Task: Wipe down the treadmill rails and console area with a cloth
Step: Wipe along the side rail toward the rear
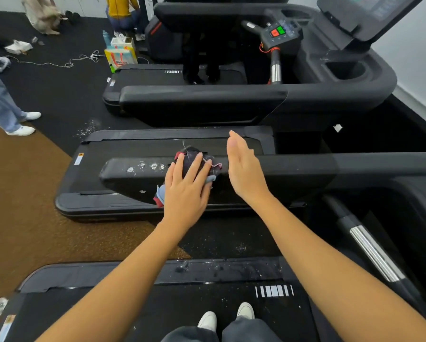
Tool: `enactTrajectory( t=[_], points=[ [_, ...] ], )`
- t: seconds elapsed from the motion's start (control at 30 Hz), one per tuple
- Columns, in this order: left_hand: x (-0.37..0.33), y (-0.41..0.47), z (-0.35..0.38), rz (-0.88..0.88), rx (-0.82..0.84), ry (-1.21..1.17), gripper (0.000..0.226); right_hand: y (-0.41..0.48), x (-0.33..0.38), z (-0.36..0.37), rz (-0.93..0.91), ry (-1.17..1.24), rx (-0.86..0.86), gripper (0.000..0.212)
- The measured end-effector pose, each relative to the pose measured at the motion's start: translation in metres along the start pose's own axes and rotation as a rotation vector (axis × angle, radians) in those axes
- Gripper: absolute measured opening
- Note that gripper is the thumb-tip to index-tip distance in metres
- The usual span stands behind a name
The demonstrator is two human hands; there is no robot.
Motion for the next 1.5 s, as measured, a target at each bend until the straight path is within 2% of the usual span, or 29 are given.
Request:
enactTrajectory(
  t=[0.13,0.2,0.3,0.43,0.5,0.63,0.8,0.93,1.03,1.17,1.37,1.5],
  points=[
    [0.003,0.013,-0.004,0.05,0.007,0.076,0.048,0.021,-0.024,0.006,-0.052,-0.303,-0.051,0.048],
    [0.011,0.015,-0.007,0.088,0.02,0.094,0.047,0.024,-0.034,0.008,-0.133,-0.436,-0.116,0.055],
    [0.034,0.019,-0.01,0.005,0.047,0.063,0.044,0.023,-0.042,0.013,-0.21,-0.547,-0.224,0.065],
    [0.056,0.023,-0.012,-0.148,0.049,0.073,0.049,0.025,-0.044,0.018,-0.194,-0.628,-0.245,0.059],
    [0.043,0.027,-0.012,-0.193,-0.01,0.055,0.042,0.026,-0.044,0.019,-0.183,-0.632,-0.251,0.06],
    [0.007,0.036,-0.004,-0.007,-0.003,0.019,0.038,0.025,-0.043,0.019,-0.196,-0.652,-0.263,0.067],
    [0.027,0.03,-0.008,0.014,0.041,0.028,0.042,0.023,-0.045,0.017,-0.216,-0.65,-0.274,0.064],
    [0.081,0.003,-0.022,-0.128,-0.043,0.094,0.04,0.024,-0.044,0.017,-0.202,-0.653,-0.27,0.065],
    [0.119,-0.016,-0.023,-0.243,-0.032,0.122,0.056,0.024,-0.044,0.017,-0.194,-0.655,-0.268,0.066],
    [0.103,-0.013,-0.024,-0.422,-0.118,0.086,0.045,0.024,-0.044,0.018,-0.19,-0.68,-0.263,0.065],
    [0.048,0.001,-0.014,-0.275,-0.127,-0.001,0.033,0.024,-0.044,0.02,-0.189,-0.695,-0.263,0.066],
    [0.069,-0.002,-0.013,-0.211,-0.068,0.014,0.039,0.024,-0.045,0.016,-0.207,-0.697,-0.251,0.061]
  ],
)
Point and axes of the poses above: each hand's wrist, its own y-axis towards the middle knuckle, its own z-axis out of the palm, x = y × z, the point moved 1 cm from there along y, towards the middle knuckle, and after that the axes turned 13 degrees about z, right-handed, at the moved point
